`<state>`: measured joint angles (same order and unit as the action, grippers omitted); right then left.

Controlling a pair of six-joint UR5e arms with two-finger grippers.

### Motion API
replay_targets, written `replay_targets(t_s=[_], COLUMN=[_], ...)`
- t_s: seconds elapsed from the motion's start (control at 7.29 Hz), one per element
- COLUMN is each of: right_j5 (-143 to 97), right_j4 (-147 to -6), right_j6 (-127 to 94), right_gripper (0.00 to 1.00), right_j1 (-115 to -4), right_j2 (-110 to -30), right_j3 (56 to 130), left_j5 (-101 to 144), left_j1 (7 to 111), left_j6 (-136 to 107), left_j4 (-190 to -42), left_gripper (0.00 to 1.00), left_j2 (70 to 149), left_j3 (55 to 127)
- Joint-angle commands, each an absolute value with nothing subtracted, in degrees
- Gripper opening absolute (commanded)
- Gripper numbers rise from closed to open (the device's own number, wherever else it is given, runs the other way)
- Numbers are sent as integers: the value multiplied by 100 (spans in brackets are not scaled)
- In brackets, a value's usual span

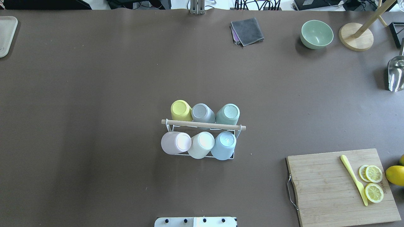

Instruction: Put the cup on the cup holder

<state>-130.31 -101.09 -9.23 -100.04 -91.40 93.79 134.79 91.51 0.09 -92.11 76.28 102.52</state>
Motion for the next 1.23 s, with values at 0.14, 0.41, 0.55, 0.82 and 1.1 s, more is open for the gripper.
replay_targets(t_s=[0.14,0.41,0.55,0.82,1.1], right_j5=[-13043,-13043,-13034,-13034,-13017], right_j4=[-10090,-10090,-10090,-10090,-10090], right_j6=[-914,-914,-914,-905,-905], right_gripper=[100,100,100,100,100], right_j1=[-10019,-10020,-10011,-10011,-10011], right_j2=[-9176,-9184,-9176,-9185,-9184], right_j3=[9378,9378,9369,9369,9369], left_j5=[13500,13500,13500,13483,13482], left_j1=[9149,9149,9149,9149,9149], left_j6=[-9,9,9,17,9], left_j4=[-9211,-9211,-9211,-9237,-9474], left_gripper=[99,99,99,99,99], left_j2=[7638,7638,7638,7638,7629], left_j3=[10240,10239,10248,10239,10187])
